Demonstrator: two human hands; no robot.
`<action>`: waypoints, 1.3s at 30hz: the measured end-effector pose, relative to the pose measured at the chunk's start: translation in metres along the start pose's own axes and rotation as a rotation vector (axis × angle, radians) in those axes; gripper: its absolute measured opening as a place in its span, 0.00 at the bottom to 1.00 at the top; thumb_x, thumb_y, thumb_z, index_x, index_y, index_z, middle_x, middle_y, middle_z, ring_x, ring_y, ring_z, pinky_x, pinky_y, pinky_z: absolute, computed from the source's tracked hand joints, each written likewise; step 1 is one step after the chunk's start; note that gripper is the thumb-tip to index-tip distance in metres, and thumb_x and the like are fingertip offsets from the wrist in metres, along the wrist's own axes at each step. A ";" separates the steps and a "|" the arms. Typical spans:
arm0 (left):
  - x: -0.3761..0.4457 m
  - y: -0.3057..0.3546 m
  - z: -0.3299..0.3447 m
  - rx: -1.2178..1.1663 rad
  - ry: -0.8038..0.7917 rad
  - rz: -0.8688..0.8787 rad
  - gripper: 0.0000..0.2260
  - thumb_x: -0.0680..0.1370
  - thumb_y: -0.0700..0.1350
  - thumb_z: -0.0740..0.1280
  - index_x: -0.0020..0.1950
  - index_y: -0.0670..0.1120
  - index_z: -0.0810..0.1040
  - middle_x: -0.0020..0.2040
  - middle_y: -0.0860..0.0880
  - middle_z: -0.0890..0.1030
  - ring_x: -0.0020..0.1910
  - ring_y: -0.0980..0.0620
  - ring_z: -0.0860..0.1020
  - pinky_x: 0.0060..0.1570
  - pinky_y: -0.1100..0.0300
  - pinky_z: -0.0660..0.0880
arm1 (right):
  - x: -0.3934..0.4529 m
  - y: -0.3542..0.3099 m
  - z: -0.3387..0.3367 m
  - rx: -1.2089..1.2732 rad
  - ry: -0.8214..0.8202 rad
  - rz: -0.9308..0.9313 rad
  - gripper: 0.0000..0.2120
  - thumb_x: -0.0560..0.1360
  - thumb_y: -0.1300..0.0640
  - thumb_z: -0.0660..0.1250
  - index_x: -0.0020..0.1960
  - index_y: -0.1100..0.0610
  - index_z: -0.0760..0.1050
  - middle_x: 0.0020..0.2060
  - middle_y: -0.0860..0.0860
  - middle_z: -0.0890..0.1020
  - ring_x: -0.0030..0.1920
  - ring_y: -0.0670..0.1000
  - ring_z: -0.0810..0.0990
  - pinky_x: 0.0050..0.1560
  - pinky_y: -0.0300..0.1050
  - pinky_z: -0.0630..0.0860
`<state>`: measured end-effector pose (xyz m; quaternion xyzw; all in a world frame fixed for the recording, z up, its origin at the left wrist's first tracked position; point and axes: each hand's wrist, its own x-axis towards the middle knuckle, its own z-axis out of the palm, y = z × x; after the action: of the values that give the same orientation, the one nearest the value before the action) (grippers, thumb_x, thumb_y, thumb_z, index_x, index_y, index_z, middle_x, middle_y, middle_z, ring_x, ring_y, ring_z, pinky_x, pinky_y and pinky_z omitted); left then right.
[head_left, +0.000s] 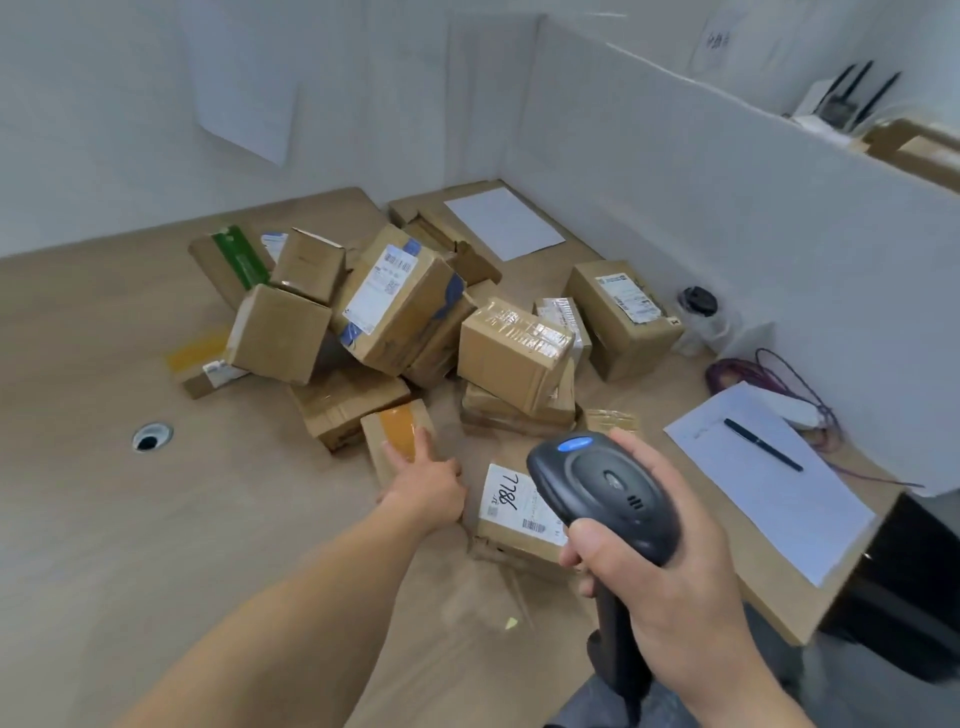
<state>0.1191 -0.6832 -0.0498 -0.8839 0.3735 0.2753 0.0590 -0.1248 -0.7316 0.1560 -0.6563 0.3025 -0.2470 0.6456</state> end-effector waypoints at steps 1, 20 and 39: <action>-0.004 -0.003 0.001 0.020 0.006 0.000 0.23 0.78 0.57 0.46 0.69 0.57 0.70 0.76 0.46 0.61 0.75 0.26 0.38 0.60 0.21 0.59 | 0.003 0.001 0.002 0.001 -0.004 0.008 0.42 0.55 0.48 0.81 0.69 0.44 0.75 0.54 0.58 0.85 0.49 0.55 0.86 0.45 0.48 0.80; -0.170 -0.143 0.057 -0.857 0.355 -0.224 0.15 0.73 0.50 0.69 0.59 0.63 0.77 0.65 0.49 0.73 0.66 0.48 0.73 0.61 0.65 0.65 | 0.001 -0.017 0.086 0.054 -0.278 -0.028 0.47 0.53 0.31 0.82 0.68 0.43 0.74 0.54 0.54 0.85 0.50 0.56 0.85 0.47 0.51 0.79; -0.303 -0.164 -0.011 -1.444 0.604 -0.261 0.49 0.72 0.35 0.76 0.79 0.65 0.51 0.59 0.45 0.77 0.51 0.43 0.84 0.48 0.42 0.82 | -0.074 -0.032 0.111 0.034 -0.626 -0.086 0.39 0.56 0.43 0.78 0.66 0.41 0.73 0.46 0.50 0.86 0.41 0.53 0.85 0.32 0.45 0.78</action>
<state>0.0655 -0.3792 0.1040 -0.7767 -0.0043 0.1886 -0.6009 -0.0947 -0.6015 0.1876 -0.7018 0.0569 -0.0653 0.7071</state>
